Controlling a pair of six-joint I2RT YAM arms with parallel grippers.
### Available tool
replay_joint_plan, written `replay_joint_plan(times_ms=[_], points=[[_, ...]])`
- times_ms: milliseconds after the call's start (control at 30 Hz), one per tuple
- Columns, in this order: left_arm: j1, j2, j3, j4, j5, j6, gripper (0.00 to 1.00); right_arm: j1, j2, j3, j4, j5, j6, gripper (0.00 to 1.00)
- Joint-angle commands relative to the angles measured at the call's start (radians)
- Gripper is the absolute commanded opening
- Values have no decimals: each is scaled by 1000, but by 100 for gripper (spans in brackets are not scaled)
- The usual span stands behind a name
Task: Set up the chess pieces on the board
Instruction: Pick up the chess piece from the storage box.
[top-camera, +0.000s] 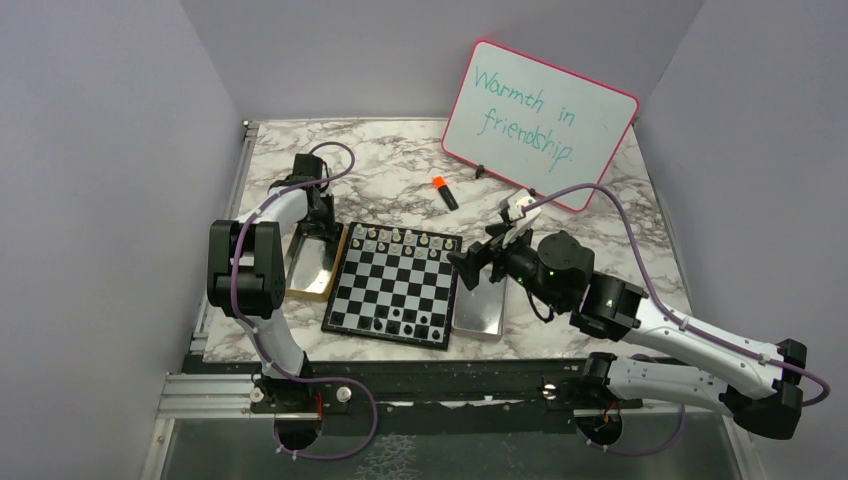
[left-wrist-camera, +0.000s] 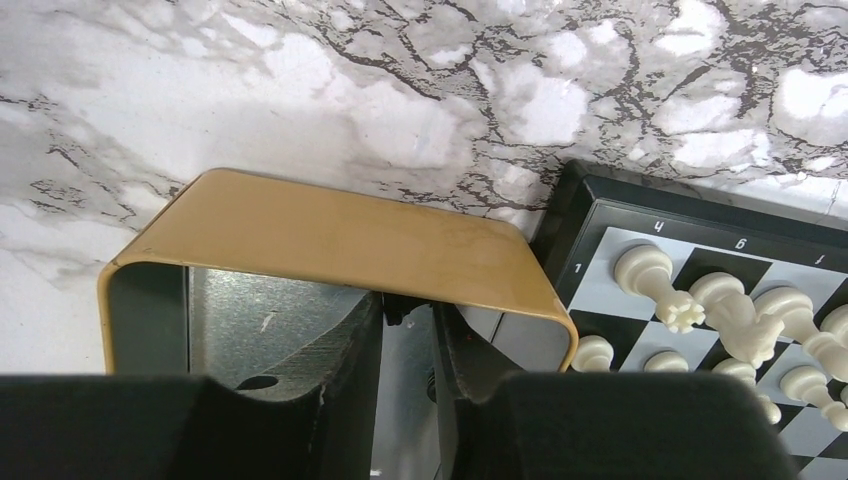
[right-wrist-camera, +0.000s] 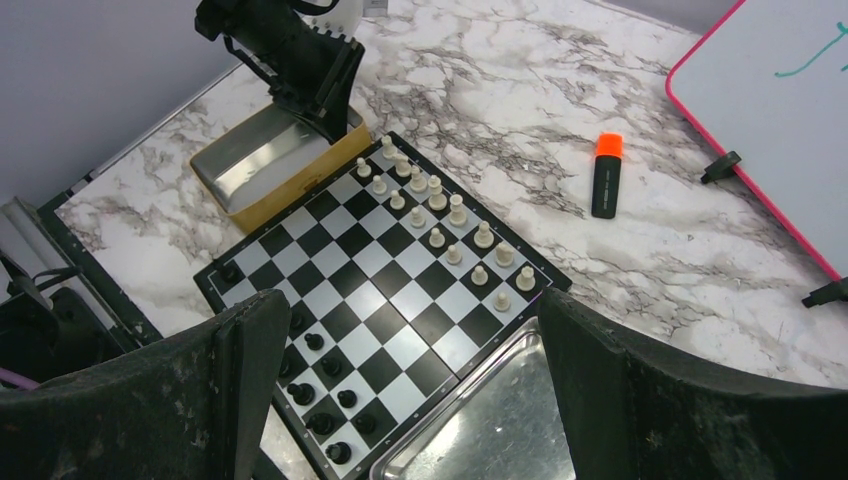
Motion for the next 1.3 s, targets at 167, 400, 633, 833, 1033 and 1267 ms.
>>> replay_joint_plan(times_ms=[167, 400, 633, 833, 1033, 1267], points=[[0, 2, -8, 18, -26, -9, 16, 0, -29, -15, 25, -3, -5, 100], [-1, -7, -4, 15, -16, -12, 8, 0, -49, -26, 21, 4, -3, 100], [-1, -8, 12, -1, -14, -10, 0, 0, -51, -30, 21, 3, 0, 100], [0, -29, 30, -36, -17, -24, 0, 0, -53, -30, 21, 12, 8, 100], [-1, -59, 27, -86, -36, -68, 0, 0, -37, -5, 5, 22, 21, 100], [-1, -135, -12, -104, -79, -78, 0, 0, -43, -32, 48, 64, 99, 100]])
